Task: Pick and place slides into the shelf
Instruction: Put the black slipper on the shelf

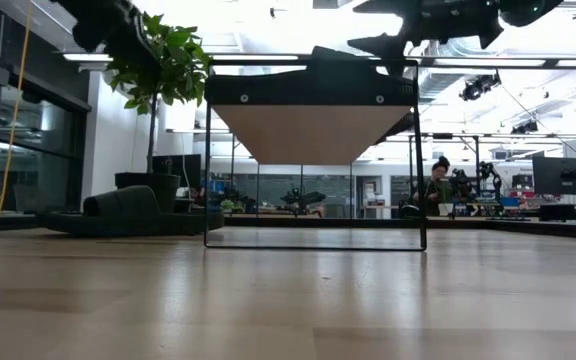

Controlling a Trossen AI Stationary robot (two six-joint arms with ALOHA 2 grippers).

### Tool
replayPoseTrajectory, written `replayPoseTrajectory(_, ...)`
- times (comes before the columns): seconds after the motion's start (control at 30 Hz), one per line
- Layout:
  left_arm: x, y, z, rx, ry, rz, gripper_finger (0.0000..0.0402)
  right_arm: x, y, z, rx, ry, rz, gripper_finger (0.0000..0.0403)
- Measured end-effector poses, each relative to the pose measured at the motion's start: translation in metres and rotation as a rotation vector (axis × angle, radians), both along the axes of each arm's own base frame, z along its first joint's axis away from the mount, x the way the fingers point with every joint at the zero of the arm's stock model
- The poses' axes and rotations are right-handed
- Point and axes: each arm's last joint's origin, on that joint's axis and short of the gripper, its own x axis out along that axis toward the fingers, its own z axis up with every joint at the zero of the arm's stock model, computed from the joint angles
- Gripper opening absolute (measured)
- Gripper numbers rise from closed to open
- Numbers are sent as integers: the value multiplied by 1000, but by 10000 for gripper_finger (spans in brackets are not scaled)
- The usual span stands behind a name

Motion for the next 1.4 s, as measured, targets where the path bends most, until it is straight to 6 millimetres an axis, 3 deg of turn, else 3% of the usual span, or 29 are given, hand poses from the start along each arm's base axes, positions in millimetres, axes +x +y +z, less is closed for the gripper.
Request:
replayPoseTrajectory(0.3,0,-11,-34,-52,-6,2,161,15,41,-1,-61,8,8,238)
replayPoseTrajectory(0.53,-5,-23,-32,-76,-77,12,161,22,81,-7,-132,68,-11,238)
replayPoseTrajectory(0.7,-15,-35,-40,-74,5,-20,161,22,103,-8,-188,85,-57,238)
replayPoseTrajectory(1.1,-22,-55,-41,37,-35,-57,161,23,109,-7,-225,65,-112,238)
replayPoseTrajectory(1.4,-21,-55,-39,-167,-283,101,161,23,109,-6,-223,59,-119,238)
